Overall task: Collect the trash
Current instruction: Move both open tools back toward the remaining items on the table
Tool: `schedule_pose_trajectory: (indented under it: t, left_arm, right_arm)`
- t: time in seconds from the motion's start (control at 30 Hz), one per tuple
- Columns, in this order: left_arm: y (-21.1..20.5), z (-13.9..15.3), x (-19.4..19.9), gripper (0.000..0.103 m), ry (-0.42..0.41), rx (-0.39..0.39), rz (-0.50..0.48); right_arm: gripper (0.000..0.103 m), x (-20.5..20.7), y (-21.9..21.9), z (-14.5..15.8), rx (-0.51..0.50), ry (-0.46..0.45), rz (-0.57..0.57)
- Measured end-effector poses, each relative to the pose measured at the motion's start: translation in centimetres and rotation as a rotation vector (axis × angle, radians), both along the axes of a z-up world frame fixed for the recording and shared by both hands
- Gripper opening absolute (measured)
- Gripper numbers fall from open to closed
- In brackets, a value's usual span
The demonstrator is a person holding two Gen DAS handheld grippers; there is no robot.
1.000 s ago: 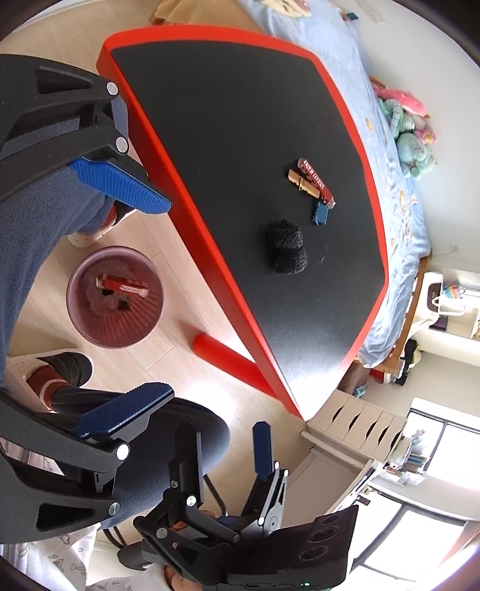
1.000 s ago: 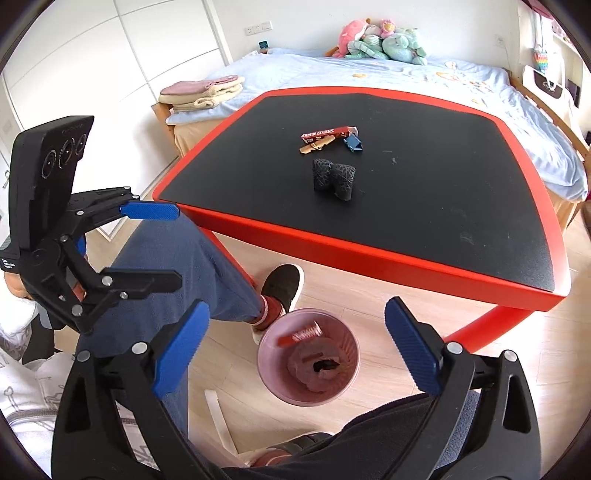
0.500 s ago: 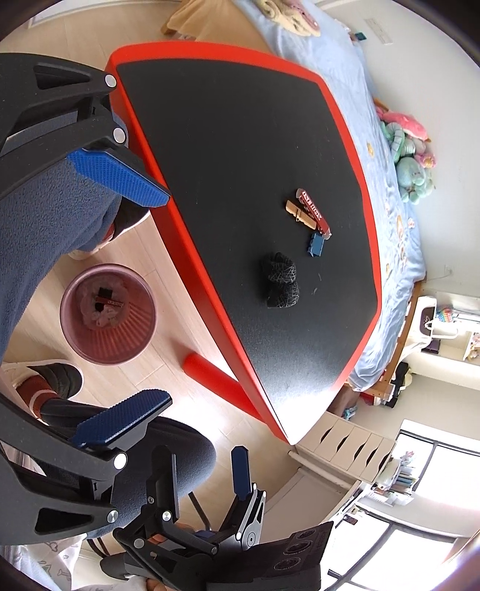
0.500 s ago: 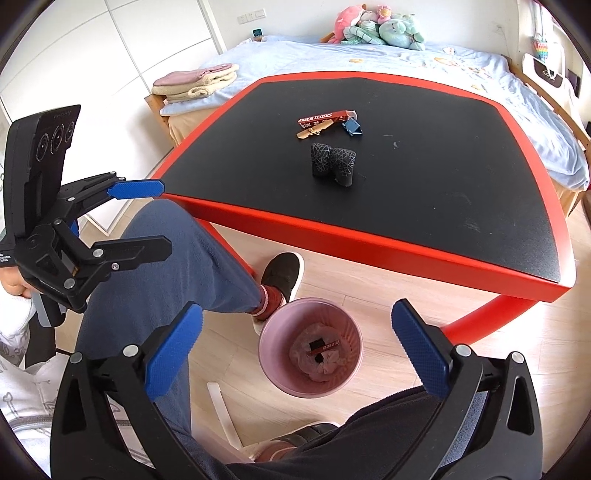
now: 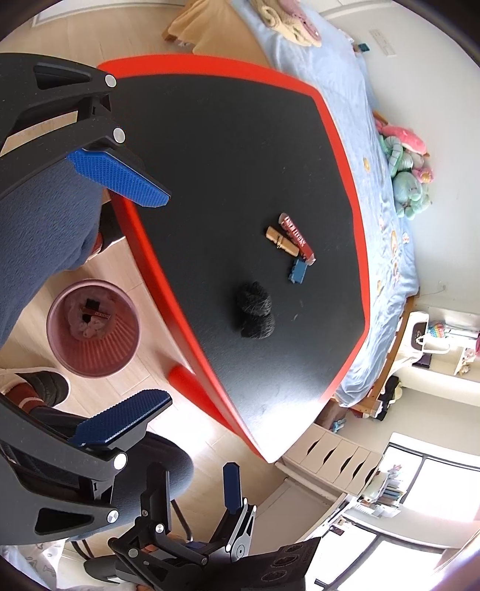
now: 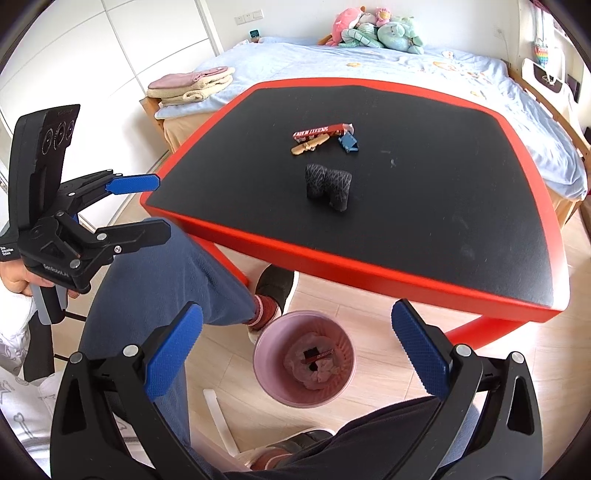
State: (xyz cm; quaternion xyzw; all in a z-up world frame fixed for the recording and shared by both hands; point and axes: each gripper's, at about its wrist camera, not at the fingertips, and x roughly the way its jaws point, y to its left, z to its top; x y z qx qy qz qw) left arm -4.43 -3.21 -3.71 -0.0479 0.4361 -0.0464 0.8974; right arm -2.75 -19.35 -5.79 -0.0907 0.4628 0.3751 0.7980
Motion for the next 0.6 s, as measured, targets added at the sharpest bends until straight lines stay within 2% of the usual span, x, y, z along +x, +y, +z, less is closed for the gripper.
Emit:
schedule_pose_trajectory:
  t: [0.37, 0.6]
  left_arm:
    - [2.6, 0.3, 4.7, 0.095, -0.018, 0.03, 0.011]
    - [3.9, -0.9, 8.5, 0.095, 0.016, 0.003, -0.018]
  right_arm:
    - [0.1, 4.5, 2.2, 0.5, -0.012, -0.029, -0.005]
    - [0.1, 7.5, 3.8, 0.0, -0.016, -0.024, 0.005]
